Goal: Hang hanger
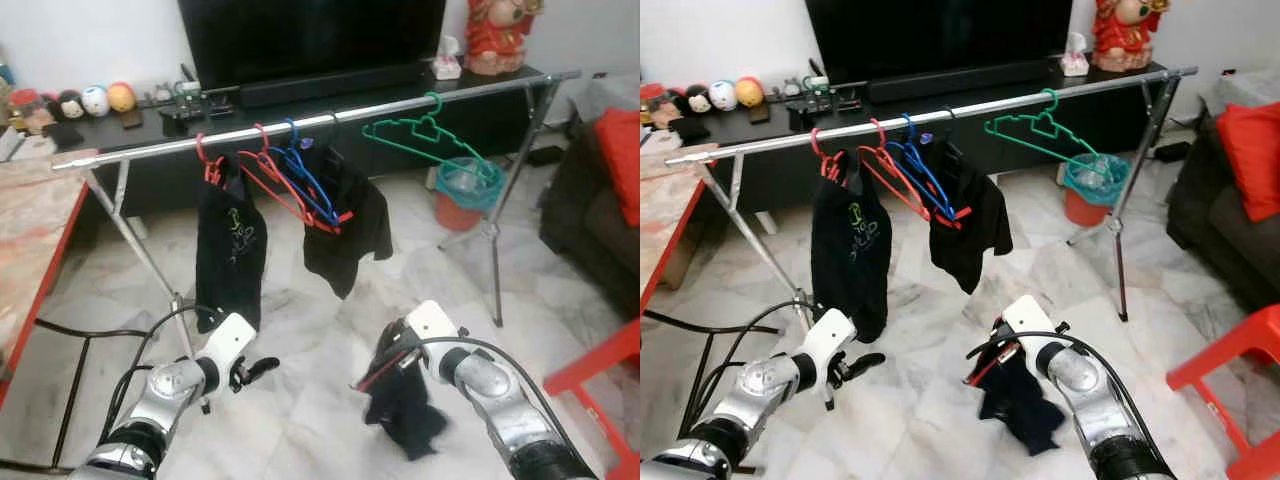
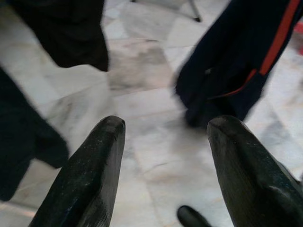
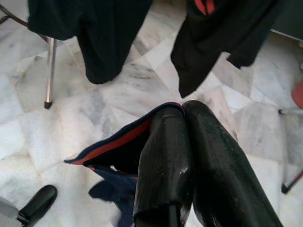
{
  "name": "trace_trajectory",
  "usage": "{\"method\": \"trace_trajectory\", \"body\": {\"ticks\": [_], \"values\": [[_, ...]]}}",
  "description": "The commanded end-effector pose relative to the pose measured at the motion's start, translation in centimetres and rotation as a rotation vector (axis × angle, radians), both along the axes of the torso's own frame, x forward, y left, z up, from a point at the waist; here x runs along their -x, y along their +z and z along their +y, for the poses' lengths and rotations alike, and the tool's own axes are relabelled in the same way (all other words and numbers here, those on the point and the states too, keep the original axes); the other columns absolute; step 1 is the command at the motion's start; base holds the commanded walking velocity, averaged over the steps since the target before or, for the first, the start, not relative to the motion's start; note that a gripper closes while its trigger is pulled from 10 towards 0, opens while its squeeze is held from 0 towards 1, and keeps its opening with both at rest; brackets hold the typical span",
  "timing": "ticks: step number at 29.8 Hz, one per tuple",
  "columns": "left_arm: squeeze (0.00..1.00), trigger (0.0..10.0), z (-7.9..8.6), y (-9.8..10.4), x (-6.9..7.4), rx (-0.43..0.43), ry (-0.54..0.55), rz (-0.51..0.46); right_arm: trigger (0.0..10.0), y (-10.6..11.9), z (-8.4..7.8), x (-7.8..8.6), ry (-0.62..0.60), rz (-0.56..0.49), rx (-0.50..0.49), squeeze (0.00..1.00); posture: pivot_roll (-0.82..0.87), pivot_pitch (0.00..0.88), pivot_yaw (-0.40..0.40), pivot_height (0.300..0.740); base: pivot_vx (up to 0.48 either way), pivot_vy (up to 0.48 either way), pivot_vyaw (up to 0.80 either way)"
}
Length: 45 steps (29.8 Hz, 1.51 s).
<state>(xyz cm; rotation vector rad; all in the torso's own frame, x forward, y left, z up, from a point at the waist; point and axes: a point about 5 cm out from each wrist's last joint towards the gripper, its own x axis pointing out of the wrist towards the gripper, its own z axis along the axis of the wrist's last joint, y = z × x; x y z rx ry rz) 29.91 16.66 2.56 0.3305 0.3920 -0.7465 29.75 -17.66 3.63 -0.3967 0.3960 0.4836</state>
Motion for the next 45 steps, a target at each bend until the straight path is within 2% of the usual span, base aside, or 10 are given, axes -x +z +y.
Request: {"method": "trace_trajectory", "body": {"ticks": [1,12,14,17,19,22,24,27,35,45], "values": [[0.0,10.0,0.0,0.2,-0.1,0.012,-0.018,0.014,10.0,0.6,0.0,-0.5,-0.008,-0.025,-0.01,0.01,-0.01,0.009,0.06,0.74,0.0,0.0,0.0],[0.0,10.0,-1.2,1.1,-0.3,0.05,-0.139,0.042,10.0,1.8,2.2,-1.5,0.041,-0.04,-0.082,0.0,0.0,0.011,0.06,0.74,0.0,0.0,0.0],[0.0,10.0,-1.6,1.5,-0.8,0.046,-0.113,0.01,10.0,3.4,3.5,-2.3,0.034,-0.089,-0.157,0.0,0.0,0.012,0.06,0.74,0.0,0.0,0.0],[0.0,10.0,-1.7,1.5,-1.0,0.045,-0.086,-0.002,10.0,4.0,4.0,-2.6,0.015,-0.099,-0.203,0.0,-0.01,0.012,0.061,0.74,0.0,0.0,0.0],[0.0,10.0,-1.9,1.6,-1.1,0.057,-0.073,-0.008,10.0,4.2,4.7,-2.6,0.036,-0.102,-0.229,0.0,-0.01,0.012,0.061,0.74,0.0,0.0,0.0],[0.0,10.0,-2.2,1.6,-1.1,0.083,-0.054,-0.003,10.0,4.7,5.5,-2.2,0.045,-0.114,-0.337,0.0,-0.01,0.017,0.064,0.74,0.0,0.0,0.0],[0.0,10.0,-2.5,2.0,-1.3,0.136,-0.038,0.004,10.0,5.2,6.1,-1.9,0.071,-0.117,-0.382,0.0,-0.01,0.015,0.064,0.74,0.0,0.0,0.0],[0.0,10.0,-2.7,2.2,-1.5,0.161,-0.035,0.0,10.0,5.1,7.0,-1.4,0.121,-0.099,-0.385,0.0,0.0,0.014,0.06,0.74,0.0,0.0,0.0],[0.0,10.0,-2.4,2.4,-1.8,0.152,-0.01,-0.012,10.0,4.4,7.0,-1.4,0.107,-0.072,-0.386,0.0,0.0,0.002,0.061,0.74,0.0,0.0,0.0],[0.0,10.0,-1.8,4.8,-3.2,0.158,0.01,-0.106,10.0,7.6,5.6,-2.7,0.104,-0.172,-0.366,0.0,0.04,0.0,0.028,0.74,0.0,0.0,0.0]]}}
